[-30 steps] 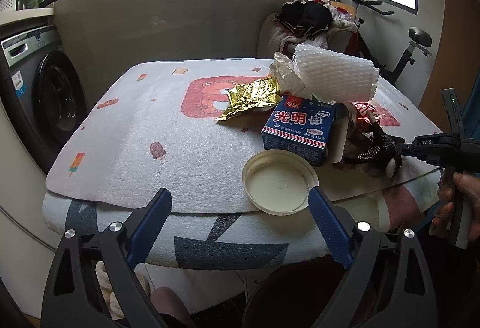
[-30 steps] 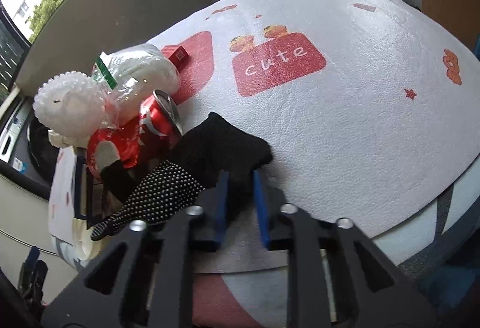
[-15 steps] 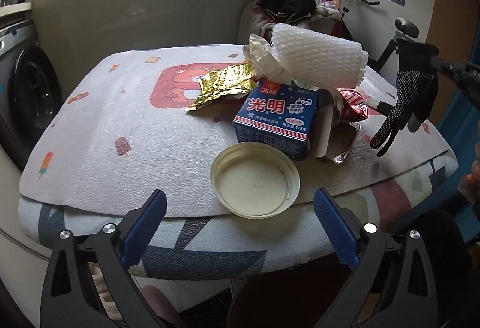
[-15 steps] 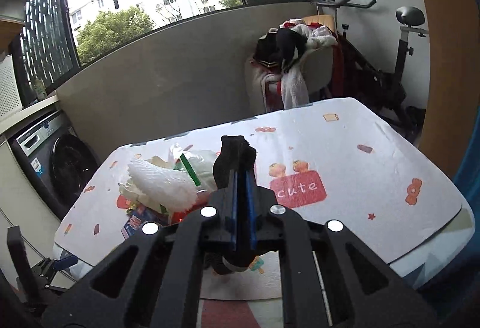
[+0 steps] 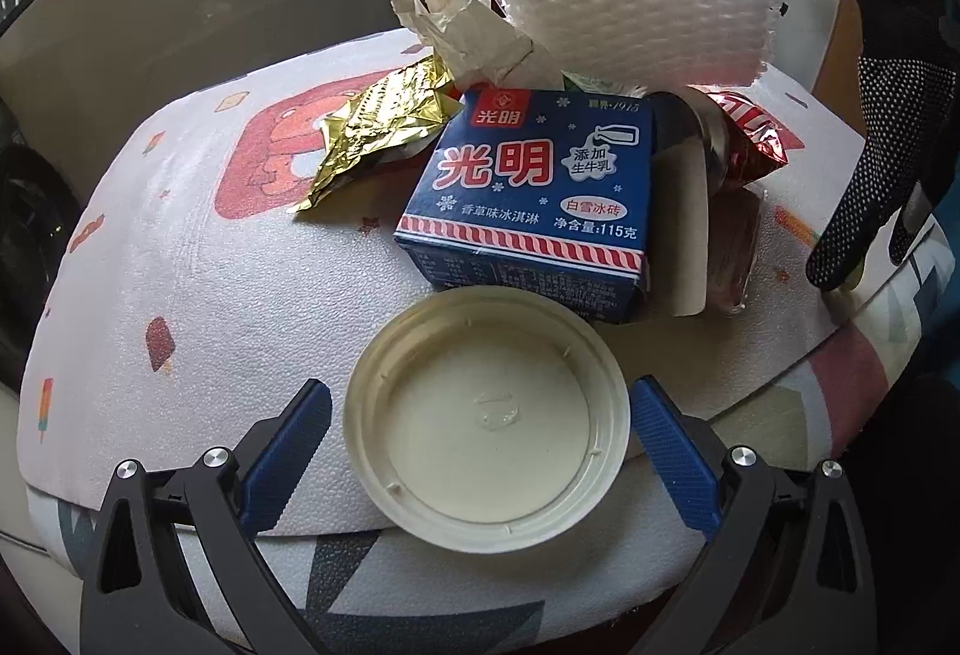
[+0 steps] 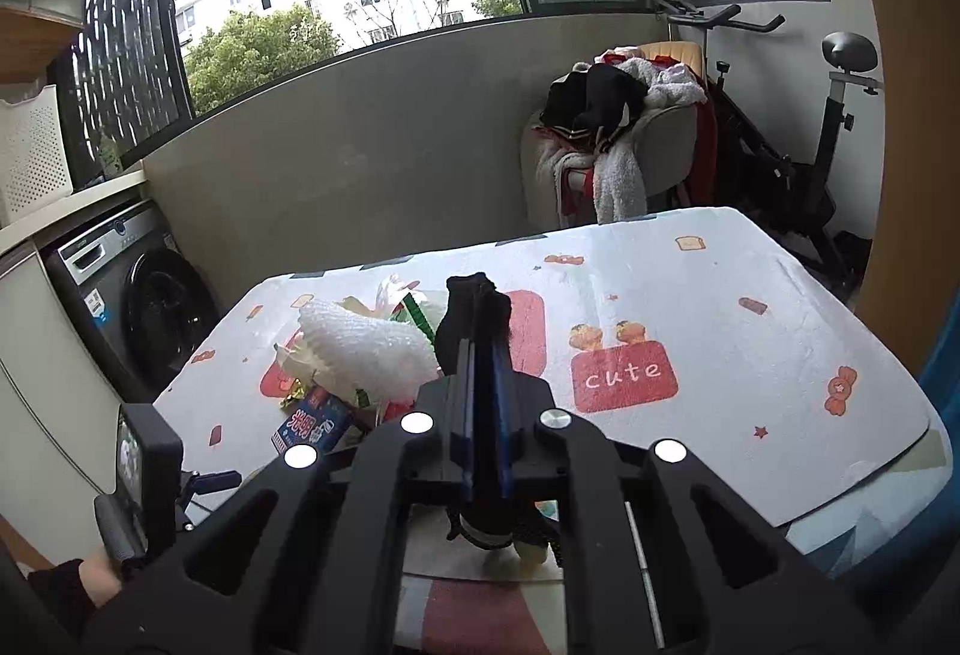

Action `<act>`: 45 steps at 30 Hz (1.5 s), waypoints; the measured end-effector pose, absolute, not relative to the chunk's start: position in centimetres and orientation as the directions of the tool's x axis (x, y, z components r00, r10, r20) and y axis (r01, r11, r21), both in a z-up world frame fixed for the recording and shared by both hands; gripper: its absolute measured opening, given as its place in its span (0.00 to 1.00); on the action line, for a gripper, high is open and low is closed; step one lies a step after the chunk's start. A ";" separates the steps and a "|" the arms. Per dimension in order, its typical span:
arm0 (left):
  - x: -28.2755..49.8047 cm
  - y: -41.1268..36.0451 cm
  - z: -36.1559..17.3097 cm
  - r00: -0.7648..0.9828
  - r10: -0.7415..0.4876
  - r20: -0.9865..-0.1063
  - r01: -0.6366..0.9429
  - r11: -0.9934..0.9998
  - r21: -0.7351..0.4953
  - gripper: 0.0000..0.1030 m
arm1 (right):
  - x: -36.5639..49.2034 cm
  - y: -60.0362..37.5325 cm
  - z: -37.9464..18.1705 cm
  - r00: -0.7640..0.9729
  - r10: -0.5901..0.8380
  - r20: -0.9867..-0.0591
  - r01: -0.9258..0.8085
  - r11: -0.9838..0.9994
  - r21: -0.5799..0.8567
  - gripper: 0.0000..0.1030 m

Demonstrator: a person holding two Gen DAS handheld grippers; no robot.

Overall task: Collect trash
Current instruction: 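Grasp the white round plastic lid with the left tool while the right tool lifts the glove, then carry lid and glove down to the dark bin and open both tools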

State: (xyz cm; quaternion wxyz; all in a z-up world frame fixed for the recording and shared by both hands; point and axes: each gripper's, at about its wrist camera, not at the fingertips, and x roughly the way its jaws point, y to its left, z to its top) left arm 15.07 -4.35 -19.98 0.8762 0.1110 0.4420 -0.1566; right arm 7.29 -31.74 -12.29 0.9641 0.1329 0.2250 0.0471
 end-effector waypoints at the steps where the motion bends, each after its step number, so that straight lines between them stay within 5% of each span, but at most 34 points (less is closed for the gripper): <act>1: 15.3 -4.5 -20.0 0.562 -0.168 -0.810 0.370 0.927 0.064 0.94 | 7.3 -31.6 -12.4 0.891 0.157 -0.426 -0.037 0.960 0.277 0.09; 6: 16.7 -3.8 -20.8 0.526 -0.173 -0.833 0.348 0.937 0.025 0.93 | 7.3 -30.7 -12.8 0.877 0.186 -0.443 -0.066 0.960 0.272 0.09; 8: 16.6 -3.3 -20.5 0.531 -0.182 -0.828 0.336 0.942 0.009 0.84 | 7.1 -30.3 -12.6 0.875 0.197 -0.443 -0.079 0.960 0.270 0.09; 17: 12.0 -1.8 -15.3 0.588 -0.271 -0.762 0.311 0.946 -0.096 0.83 | 5.0 -28.5 -10.6 0.874 0.243 -0.420 -0.148 0.958 0.246 0.09; 29: 2.6 -1.5 -9.3 0.696 -0.282 -0.660 0.346 0.938 -0.035 0.84 | -1.1 -24.6 -9.4 0.836 0.340 -0.431 -0.287 0.940 0.185 0.09; 45: -2.3 -0.3 -10.0 0.726 -0.272 -0.632 0.341 0.940 -0.012 0.84 | -1.6 -21.3 -18.1 0.566 0.407 -0.717 -0.305 0.911 0.276 0.15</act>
